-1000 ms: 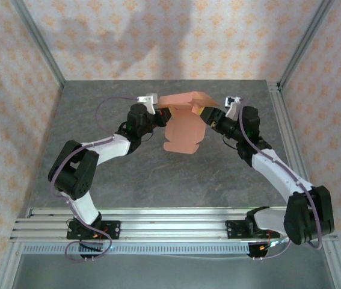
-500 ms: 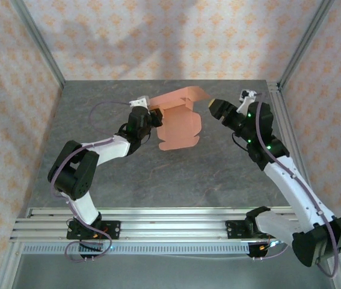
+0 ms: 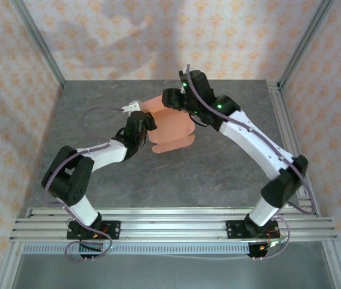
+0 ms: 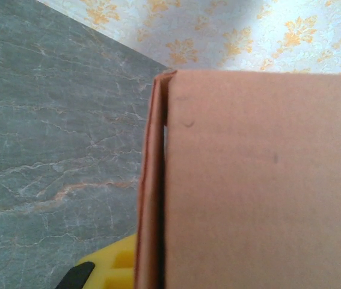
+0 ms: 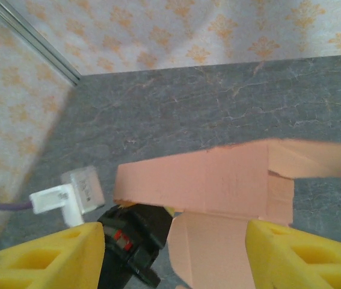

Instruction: Fold the paper box

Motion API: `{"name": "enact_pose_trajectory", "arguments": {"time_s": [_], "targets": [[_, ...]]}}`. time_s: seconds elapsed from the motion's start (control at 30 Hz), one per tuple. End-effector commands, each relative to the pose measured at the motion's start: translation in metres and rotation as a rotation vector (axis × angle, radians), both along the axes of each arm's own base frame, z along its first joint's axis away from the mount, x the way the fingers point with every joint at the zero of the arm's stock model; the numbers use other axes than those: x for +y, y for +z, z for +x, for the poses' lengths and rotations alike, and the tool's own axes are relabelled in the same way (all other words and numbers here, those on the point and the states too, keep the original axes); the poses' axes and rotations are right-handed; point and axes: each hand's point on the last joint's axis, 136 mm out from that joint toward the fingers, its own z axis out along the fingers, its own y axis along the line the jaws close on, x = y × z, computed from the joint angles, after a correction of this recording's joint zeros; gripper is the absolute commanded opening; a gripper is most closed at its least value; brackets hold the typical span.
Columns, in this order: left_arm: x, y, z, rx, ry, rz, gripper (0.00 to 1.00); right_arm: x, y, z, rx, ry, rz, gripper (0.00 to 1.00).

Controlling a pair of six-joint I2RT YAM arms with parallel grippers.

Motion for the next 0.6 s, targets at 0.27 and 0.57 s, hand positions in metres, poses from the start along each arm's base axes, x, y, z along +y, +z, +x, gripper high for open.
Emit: {"name": "enact_pose_trajectory", "arguments": {"time_s": [0.27, 0.57], "targets": [[0.012, 0.013, -0.009, -0.022, 0.031, 0.079, 0.0, 0.006, -0.023, 0.017, 0.06, 0.004, -0.17, 0.62], [0.012, 0.016, -0.01, -0.025, 0.026, 0.084, 0.0, 0.011, -0.045, 0.022, 0.103, -0.001, -0.181, 0.51]]}}
